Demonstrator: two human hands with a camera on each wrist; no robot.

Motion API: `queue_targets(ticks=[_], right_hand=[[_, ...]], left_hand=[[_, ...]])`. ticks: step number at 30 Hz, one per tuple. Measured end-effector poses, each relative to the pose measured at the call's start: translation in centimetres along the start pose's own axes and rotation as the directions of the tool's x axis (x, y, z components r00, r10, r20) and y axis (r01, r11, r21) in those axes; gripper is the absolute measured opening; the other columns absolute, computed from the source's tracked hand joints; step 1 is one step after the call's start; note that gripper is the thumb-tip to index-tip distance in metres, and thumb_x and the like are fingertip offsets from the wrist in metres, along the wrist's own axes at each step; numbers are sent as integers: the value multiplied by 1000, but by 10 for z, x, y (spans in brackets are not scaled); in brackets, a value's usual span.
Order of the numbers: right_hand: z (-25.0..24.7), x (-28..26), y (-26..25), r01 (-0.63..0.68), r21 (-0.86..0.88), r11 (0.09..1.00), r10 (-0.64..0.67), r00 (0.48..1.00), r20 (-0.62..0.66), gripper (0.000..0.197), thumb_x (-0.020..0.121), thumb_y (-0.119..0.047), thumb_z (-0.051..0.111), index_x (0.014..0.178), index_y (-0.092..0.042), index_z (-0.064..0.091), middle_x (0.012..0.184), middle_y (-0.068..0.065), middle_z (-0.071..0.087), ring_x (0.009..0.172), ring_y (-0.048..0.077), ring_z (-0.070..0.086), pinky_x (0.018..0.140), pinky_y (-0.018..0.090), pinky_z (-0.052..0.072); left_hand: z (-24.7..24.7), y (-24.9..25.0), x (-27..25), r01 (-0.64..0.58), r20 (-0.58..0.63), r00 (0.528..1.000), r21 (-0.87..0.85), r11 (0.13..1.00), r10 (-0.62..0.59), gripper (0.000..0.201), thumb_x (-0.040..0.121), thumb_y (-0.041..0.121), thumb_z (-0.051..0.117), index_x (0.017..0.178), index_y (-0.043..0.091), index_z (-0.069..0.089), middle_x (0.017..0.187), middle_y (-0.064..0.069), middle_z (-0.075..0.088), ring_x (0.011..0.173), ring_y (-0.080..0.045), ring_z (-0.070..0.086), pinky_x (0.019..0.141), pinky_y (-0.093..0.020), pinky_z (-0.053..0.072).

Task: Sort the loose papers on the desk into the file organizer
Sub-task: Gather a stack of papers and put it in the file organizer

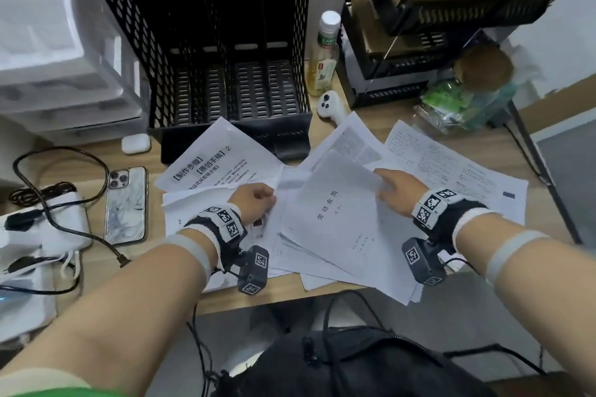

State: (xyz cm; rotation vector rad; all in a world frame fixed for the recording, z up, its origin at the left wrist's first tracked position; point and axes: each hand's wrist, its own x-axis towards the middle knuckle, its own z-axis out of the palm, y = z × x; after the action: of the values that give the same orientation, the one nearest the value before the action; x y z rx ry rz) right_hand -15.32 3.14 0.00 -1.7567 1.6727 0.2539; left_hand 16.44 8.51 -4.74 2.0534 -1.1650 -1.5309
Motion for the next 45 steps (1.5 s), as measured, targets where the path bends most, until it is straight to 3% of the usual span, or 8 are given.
queue_targets(ticks=[6,10,14,20,25,30,39,45], right_hand=[[1,16,-25,167,-45,985,-167,986,0,43,92,-14,57,134,-6,51,139,13,46,130,29,45,110,32,32],[-7,13,-33,186,35,982,-183,981,-66,31,91,-27,56,120,-35,56,131,2,61,120,33,56,101,37,44],[-28,8,-38,206,197,958,-171,968,-181,40,90,-24,58,120,-46,44,130,3,59,114,34,58,99,44,46],[-67,7,-45,378,487,788,-210,907,-364,47,89,-5,60,132,-20,49,128,-3,60,117,13,55,99,25,41],[-77,0,-64,470,666,579,-259,881,-396,39,91,-1,59,125,-20,57,121,-4,66,115,12,62,103,31,46],[-69,-4,-74,433,805,405,-184,901,-392,37,90,3,59,124,-14,60,122,4,69,116,18,64,99,35,49],[-52,-17,-74,356,861,364,-115,934,-338,31,87,10,59,94,-21,63,94,-5,69,78,-7,66,68,8,48],[-52,-21,-72,384,804,454,-90,917,-388,25,88,-12,67,103,-31,64,102,-7,68,99,4,65,85,22,51]], left_hand=[[-3,35,-13,-78,37,995,-233,969,89,18,100,18,56,87,27,64,79,-11,67,68,-22,62,66,-29,49],[-4,61,-23,-210,14,976,-193,958,217,10,103,13,51,104,11,60,71,-2,65,41,3,53,41,-8,37],[-26,78,-23,-312,-137,948,-222,924,287,12,99,23,59,102,18,70,98,-4,74,81,-4,65,78,-24,51],[-51,75,-20,-160,-250,967,-428,889,54,71,82,32,82,142,20,46,136,-6,59,125,-22,59,94,-34,50],[-32,92,-31,-225,-44,970,-515,827,237,29,90,8,70,116,21,63,112,3,78,114,-19,70,85,-30,59],[-37,108,-35,-383,-146,919,-548,743,366,29,90,8,71,118,7,69,125,-15,72,120,-33,67,105,-46,51],[-27,105,-44,-427,-201,904,-374,823,378,25,91,15,71,116,12,71,114,-5,77,107,-20,73,98,-39,56],[-19,109,-39,-459,-298,881,-342,820,368,19,95,19,67,108,7,73,104,-6,78,98,-22,73,90,-40,58]])
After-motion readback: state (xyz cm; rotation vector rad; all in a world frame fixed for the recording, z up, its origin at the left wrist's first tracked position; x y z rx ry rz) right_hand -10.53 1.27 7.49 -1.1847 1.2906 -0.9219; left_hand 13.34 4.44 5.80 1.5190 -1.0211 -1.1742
